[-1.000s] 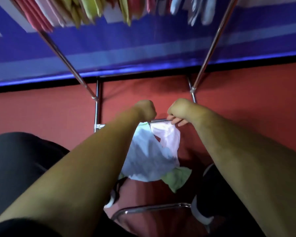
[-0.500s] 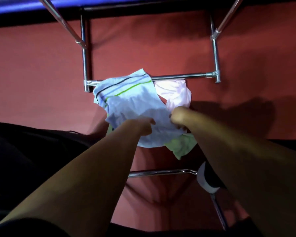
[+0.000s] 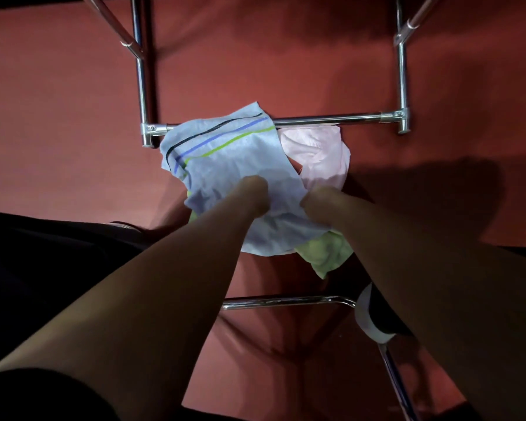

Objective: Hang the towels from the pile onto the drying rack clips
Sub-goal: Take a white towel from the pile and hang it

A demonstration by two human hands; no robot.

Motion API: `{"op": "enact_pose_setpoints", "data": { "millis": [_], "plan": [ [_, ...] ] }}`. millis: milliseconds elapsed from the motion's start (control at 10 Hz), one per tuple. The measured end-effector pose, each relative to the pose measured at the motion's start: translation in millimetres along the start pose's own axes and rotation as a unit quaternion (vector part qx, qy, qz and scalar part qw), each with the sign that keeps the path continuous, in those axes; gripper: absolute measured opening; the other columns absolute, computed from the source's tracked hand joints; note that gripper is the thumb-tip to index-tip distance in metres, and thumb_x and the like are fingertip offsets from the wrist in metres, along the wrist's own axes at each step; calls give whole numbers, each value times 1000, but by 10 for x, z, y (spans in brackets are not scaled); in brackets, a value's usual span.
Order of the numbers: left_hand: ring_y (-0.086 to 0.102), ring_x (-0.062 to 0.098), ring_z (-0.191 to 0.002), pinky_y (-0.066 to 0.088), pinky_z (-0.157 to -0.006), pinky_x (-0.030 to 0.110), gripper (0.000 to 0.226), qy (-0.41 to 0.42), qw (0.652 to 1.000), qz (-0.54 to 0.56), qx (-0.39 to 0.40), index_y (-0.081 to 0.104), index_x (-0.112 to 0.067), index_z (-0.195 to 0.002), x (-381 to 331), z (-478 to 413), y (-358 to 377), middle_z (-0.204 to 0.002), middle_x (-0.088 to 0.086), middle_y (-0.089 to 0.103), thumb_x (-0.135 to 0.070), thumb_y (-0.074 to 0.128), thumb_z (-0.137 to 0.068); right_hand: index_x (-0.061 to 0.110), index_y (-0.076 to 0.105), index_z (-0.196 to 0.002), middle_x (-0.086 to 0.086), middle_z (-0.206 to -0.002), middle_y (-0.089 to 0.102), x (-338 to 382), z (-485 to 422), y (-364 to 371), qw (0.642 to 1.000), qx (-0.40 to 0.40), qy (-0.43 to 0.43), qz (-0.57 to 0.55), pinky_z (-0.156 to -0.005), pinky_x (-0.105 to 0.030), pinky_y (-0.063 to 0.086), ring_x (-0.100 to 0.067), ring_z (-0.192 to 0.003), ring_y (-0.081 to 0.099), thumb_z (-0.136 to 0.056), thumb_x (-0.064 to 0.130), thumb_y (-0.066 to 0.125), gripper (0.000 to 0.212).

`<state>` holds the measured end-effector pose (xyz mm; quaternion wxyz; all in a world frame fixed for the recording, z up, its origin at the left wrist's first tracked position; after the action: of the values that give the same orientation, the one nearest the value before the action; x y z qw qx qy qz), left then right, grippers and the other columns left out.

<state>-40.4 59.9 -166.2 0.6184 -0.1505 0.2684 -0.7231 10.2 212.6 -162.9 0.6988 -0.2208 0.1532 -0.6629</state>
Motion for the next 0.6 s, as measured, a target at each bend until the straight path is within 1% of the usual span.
{"op": "enact_pose_setpoints", "data": {
  "millis": [100, 200, 300, 400, 500, 600],
  "plan": [
    [69, 34, -114, 53, -96, 36, 33, 4, 997, 74, -28, 75, -4, -120, 52, -70, -131, -118, 15, 72, -22, 73, -92, 11, 69, -130, -17, -131, 67, -75, 98, -198, 955, -22, 114, -272, -91, -38, 53, -36, -117, 64, -103, 22, 58, 31],
    [67, 26, -116, 52, -95, 30, 38, 42, 988, 147, -31, 73, -13, -127, 6, 13, -202, -124, 6, 70, -8, 68, -90, 9, 74, -116, -14, -107, 71, -92, 45, -267, 936, -62, 90, -335, -82, -34, 54, -34, -99, 68, -101, 21, 59, 25],
    [62, 24, -124, 48, -90, 24, 67, 100, 959, 263, -44, 54, -24, -151, -74, 99, -276, -144, 3, 59, 6, 55, -91, 8, 66, -85, -9, -65, 57, 6, 72, -311, 922, -33, 70, -380, -48, -22, 38, -23, -56, 51, -94, 2, 53, 16],
    [67, 22, -105, 52, -64, 20, 88, 135, 936, 325, -8, 46, -35, -158, -160, 109, -385, -151, -4, 53, 16, 48, -86, 7, 71, -100, -9, -67, 60, 48, 138, -488, 913, -67, 38, -401, -51, -27, 43, -23, -58, 57, -100, 6, 51, 20],
    [59, 15, -91, 40, -60, 2, 65, 182, 948, 261, -12, 63, -21, -141, -228, 135, -543, -116, -8, 67, 13, 45, -88, 13, 69, -107, -6, -87, 67, 68, 238, -691, 907, -94, 27, -409, -74, -36, 46, -25, -86, 64, -106, 16, 54, 15],
    [56, 16, -83, 41, -62, 12, 33, 169, 968, 187, -12, 72, -14, -114, -245, 203, -720, -91, -5, 63, 3, 58, -89, 16, 60, -69, 2, -65, 56, -43, 351, -861, 894, -161, 124, -400, -69, -28, 43, -28, -82, 67, -86, 51, 55, 40]
  ]
}}
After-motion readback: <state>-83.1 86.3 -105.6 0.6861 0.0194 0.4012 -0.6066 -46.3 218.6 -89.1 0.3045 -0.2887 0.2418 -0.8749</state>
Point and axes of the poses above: each hand's wrist, its own z-axis away from the middle knuckle, its own y-axis out of the palm, x = y × z, the point moved 4 cm from there along -z, towards the middle knuckle
